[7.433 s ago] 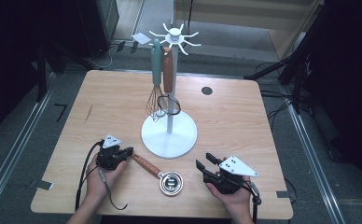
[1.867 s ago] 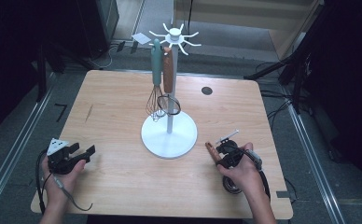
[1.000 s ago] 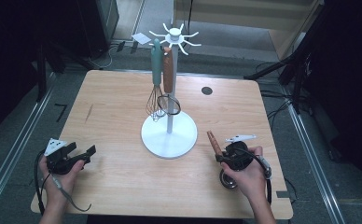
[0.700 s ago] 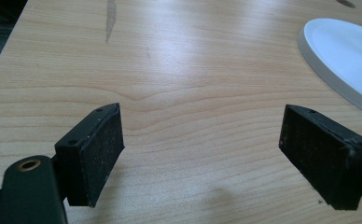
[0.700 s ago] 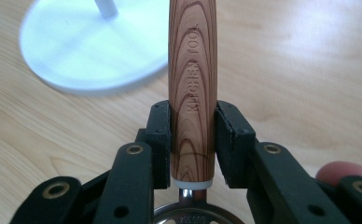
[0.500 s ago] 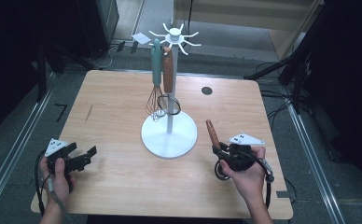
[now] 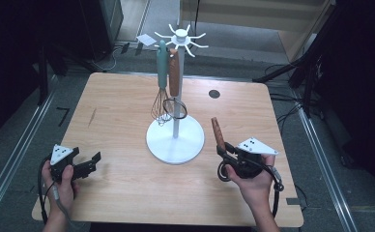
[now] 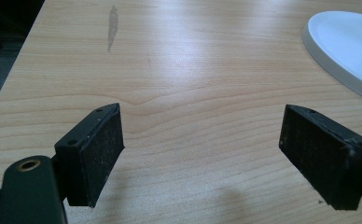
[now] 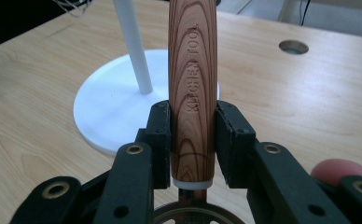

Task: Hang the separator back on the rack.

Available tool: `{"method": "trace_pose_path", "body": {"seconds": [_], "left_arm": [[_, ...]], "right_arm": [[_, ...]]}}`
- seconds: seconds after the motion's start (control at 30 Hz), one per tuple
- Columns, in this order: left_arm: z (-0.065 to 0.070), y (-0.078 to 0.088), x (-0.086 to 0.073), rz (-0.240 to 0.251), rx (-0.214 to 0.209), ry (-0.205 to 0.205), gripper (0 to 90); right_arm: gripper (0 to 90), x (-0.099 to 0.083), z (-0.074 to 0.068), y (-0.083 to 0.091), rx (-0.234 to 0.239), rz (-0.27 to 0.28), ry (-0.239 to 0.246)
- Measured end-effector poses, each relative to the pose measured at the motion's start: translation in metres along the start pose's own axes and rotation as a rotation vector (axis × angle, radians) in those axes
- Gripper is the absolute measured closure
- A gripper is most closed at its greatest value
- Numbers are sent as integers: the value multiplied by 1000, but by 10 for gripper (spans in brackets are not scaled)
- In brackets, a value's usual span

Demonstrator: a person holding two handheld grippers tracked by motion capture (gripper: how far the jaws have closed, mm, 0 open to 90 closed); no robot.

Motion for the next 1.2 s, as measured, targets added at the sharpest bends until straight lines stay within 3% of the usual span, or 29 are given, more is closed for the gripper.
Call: {"method": "trace_pose_path", "body": {"seconds": [0.23,0.57,1.2], "left_arm": [[1,0,0,-2,1,-9,142],[0,0,0,-3,7,-5,142],[1,0,-1,-7,8,-6,142]], "right_arm": [[705,16,-10,4,7,50,33],[705,39,-21,8,26,124,43],[705,75,-41,9,50,200,95]]}}
Point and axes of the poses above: each handheld gripper's, and its own axes: y roughly backward along the jaws, x roughly out of its top, z roughly to its right, the point moved 9 cm from there along -y, roughly forward along the jaws, and after that the axes turned 8 degrees about x, right-handed, at the moved point
